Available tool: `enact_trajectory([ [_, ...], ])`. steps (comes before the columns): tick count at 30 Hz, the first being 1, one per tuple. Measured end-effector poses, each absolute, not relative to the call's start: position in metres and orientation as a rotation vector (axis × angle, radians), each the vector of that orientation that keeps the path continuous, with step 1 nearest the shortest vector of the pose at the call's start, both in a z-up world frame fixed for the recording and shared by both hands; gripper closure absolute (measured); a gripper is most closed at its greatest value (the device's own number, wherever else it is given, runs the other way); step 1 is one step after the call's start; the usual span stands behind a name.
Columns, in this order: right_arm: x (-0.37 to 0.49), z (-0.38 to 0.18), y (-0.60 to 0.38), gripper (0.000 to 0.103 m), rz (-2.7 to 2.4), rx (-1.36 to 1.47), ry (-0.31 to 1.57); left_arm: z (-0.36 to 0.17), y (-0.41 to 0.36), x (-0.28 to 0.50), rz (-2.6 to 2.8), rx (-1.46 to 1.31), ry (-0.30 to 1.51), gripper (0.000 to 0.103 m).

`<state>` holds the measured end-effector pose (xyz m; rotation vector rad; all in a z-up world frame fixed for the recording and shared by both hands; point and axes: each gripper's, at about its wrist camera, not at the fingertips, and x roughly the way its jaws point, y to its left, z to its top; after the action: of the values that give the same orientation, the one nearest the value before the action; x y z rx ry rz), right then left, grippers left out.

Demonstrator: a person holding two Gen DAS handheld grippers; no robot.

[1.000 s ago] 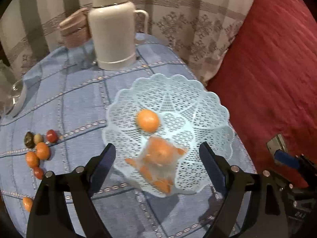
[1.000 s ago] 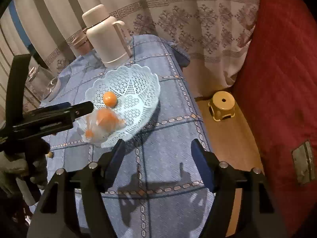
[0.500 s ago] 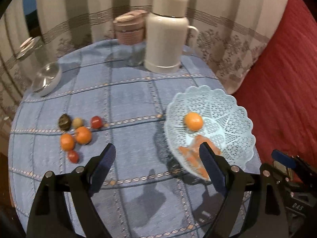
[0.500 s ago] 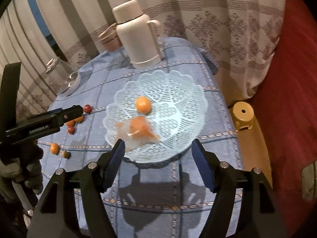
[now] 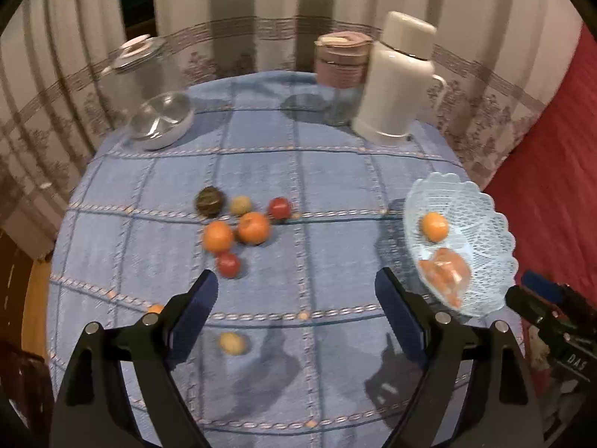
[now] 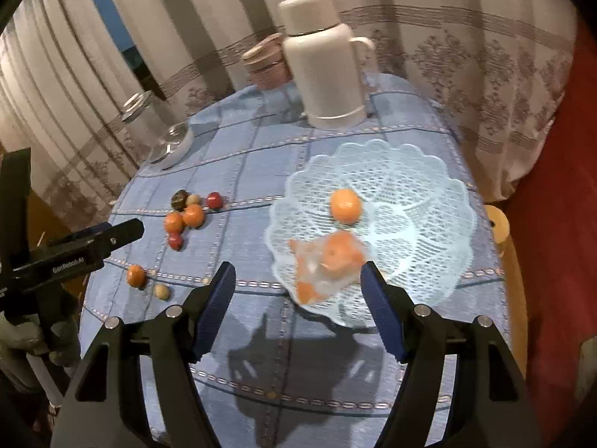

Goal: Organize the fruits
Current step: 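Move the left tool to a loose orange and grasp it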

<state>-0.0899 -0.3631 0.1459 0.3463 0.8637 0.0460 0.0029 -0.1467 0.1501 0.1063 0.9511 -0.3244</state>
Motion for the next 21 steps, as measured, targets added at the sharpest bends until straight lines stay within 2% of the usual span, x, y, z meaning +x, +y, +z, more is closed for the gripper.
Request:
enact_trajectory([
  [21, -0.061, 0.139, -0.291, 0.032, 0.148, 0.315, 0.931, 0.111, -0.035, 0.012, -0.157, 0.055, 1.065, 0.017],
])
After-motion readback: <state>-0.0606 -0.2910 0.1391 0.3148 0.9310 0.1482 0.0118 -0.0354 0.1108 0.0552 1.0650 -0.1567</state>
